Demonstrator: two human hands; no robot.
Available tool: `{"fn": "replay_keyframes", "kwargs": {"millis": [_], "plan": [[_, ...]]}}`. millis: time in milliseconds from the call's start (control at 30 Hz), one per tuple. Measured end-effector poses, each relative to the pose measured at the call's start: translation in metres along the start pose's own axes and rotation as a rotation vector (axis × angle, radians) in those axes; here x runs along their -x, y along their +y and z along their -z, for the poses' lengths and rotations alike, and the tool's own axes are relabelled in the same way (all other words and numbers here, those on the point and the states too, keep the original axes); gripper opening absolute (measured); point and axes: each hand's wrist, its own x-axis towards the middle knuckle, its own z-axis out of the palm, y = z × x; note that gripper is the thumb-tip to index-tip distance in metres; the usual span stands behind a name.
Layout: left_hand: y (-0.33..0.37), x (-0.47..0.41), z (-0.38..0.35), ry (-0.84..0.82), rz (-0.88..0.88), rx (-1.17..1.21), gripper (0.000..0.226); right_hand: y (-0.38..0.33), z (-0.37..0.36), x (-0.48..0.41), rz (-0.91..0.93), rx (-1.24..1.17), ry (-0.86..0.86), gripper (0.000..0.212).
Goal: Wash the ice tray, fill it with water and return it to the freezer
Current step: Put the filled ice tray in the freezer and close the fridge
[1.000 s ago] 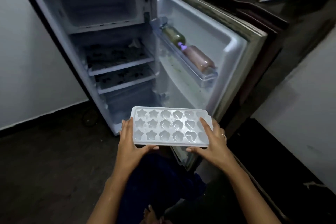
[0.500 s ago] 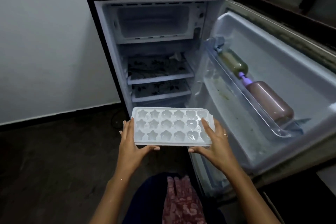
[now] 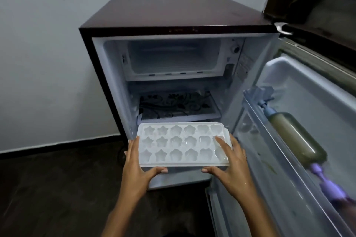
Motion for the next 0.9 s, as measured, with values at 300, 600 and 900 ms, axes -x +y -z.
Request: {"fn": "replay_keyframes", "kwargs": {"millis": [300, 600, 900], "plan": [[0.000, -0.087, -0.017, -0.020, -0.039, 0.008, 0.114, 0.008, -0.013, -0.085, 0.056, -0.050, 0.066, 0.090], [0.012, -0.157, -0.026, -0.014, -0.129, 0.045, 0.110, 0.007, -0.020, -0.156, 0.132, -0.151, 0.071, 0.086], [0.025, -0.220, -0.032, 0.061, -0.235, -0.036, 0.090, -0.006, -0.007, -0.232, 0.184, -0.102, 0.065, 0.090]]}}
